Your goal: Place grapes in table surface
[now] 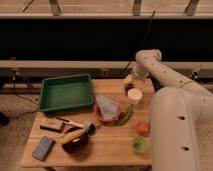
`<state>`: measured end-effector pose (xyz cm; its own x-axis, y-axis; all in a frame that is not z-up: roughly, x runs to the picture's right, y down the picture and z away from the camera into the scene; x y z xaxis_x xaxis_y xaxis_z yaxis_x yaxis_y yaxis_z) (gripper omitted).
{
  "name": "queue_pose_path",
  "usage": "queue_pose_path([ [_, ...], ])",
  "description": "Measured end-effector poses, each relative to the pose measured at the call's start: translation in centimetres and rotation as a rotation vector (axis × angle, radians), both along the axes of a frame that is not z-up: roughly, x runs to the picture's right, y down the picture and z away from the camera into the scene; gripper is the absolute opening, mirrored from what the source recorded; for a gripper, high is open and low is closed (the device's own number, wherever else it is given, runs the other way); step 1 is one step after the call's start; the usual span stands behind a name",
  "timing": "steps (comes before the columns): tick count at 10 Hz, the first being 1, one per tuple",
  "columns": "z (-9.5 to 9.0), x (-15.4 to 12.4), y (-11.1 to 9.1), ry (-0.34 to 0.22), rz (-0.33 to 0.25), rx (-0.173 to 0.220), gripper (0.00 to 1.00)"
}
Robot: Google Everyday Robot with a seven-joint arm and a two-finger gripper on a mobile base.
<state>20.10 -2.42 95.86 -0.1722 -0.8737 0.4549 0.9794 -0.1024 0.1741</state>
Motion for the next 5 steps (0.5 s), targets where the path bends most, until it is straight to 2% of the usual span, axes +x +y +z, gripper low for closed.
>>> queue_pose_path([
  [5,2.6,-0.6,1.1,0.032,-0.024,-0.049,0.80],
])
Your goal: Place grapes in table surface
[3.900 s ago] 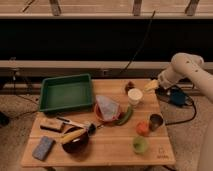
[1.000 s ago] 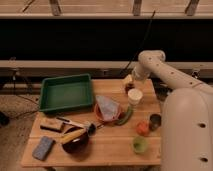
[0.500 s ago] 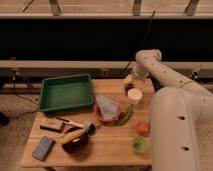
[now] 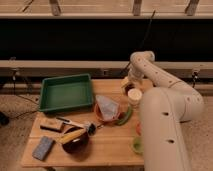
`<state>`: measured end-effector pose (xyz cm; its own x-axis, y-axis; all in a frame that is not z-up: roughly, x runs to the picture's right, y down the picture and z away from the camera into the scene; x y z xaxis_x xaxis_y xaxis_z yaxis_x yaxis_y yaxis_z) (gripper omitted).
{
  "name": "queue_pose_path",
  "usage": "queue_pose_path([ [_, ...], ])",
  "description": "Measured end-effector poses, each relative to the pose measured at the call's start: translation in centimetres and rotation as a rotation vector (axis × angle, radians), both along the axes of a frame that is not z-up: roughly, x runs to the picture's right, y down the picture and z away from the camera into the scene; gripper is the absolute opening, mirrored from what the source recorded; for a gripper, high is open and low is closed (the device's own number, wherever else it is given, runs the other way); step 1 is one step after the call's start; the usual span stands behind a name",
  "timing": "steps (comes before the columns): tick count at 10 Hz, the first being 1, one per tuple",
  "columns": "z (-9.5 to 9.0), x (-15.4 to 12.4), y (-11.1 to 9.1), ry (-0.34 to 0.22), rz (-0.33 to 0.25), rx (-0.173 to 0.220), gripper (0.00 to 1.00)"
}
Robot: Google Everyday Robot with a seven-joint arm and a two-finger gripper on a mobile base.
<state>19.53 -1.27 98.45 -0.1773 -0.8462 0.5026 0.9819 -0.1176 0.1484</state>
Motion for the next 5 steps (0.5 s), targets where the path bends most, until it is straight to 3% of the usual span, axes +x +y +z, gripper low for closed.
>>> queue_pose_path([
  [3,1.1,0.1,1.3,0.020,-0.019,-0.038,0.80],
  [5,1.2,0.3,2.2,0.028,-0.030,-0.058,0.66],
])
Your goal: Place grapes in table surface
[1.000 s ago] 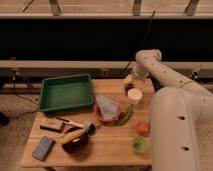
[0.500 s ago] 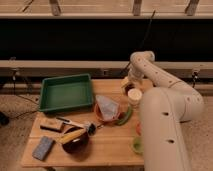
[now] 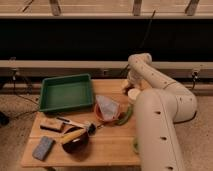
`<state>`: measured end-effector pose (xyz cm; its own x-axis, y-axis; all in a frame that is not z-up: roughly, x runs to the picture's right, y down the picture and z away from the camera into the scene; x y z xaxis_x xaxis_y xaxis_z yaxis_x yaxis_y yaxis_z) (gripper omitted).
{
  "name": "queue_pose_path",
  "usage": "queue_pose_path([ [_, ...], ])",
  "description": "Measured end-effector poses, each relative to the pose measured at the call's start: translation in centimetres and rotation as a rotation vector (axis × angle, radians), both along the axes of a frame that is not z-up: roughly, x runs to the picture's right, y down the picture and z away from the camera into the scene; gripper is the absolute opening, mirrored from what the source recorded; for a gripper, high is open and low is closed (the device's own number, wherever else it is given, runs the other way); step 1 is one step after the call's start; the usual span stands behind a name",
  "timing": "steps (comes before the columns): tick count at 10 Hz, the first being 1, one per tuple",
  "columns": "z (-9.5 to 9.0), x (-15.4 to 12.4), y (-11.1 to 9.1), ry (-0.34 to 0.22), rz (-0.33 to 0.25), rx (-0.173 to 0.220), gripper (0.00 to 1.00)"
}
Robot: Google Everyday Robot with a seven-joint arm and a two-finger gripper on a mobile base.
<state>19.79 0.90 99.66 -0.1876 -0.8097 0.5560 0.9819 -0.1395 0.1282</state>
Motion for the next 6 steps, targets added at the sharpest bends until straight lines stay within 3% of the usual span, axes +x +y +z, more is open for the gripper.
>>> queue_pose_path([
  [3,-0.6,-0.1,0.8,-0.009,-0.015,-0.020,0.36],
  [6,-2.0,-0.1,0.0,-0.025,-0.020,-0.005,0.08],
])
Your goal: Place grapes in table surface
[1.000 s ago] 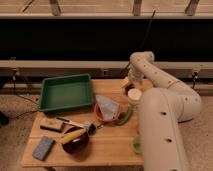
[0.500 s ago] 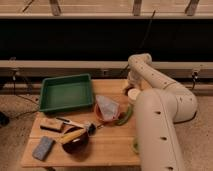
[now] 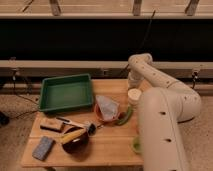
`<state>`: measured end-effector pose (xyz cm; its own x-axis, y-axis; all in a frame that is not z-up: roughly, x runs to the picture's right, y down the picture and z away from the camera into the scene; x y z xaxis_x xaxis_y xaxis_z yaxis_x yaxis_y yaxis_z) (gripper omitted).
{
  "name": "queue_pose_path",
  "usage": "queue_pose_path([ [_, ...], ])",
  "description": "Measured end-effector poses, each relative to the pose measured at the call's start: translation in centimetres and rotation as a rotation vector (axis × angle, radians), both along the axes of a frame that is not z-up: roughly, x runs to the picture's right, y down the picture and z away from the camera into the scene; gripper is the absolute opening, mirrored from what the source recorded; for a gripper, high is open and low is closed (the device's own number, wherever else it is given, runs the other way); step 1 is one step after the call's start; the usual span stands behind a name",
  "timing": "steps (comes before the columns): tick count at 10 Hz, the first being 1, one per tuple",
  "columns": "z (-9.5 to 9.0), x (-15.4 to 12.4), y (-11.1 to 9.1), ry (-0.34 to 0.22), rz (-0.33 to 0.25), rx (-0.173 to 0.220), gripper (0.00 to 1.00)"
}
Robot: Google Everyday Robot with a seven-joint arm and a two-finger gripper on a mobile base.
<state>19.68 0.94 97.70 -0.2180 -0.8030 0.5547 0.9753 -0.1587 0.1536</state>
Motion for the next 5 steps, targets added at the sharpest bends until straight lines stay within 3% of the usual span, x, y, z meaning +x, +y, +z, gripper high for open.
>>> queue_pose_path([
  [1,-1.1,0.0,-0.9,-0.011,-0.005,0.018,0.01],
  [5,-6.0,-1.2,-4.9,-0.083,-0.027,0.119,0.00],
])
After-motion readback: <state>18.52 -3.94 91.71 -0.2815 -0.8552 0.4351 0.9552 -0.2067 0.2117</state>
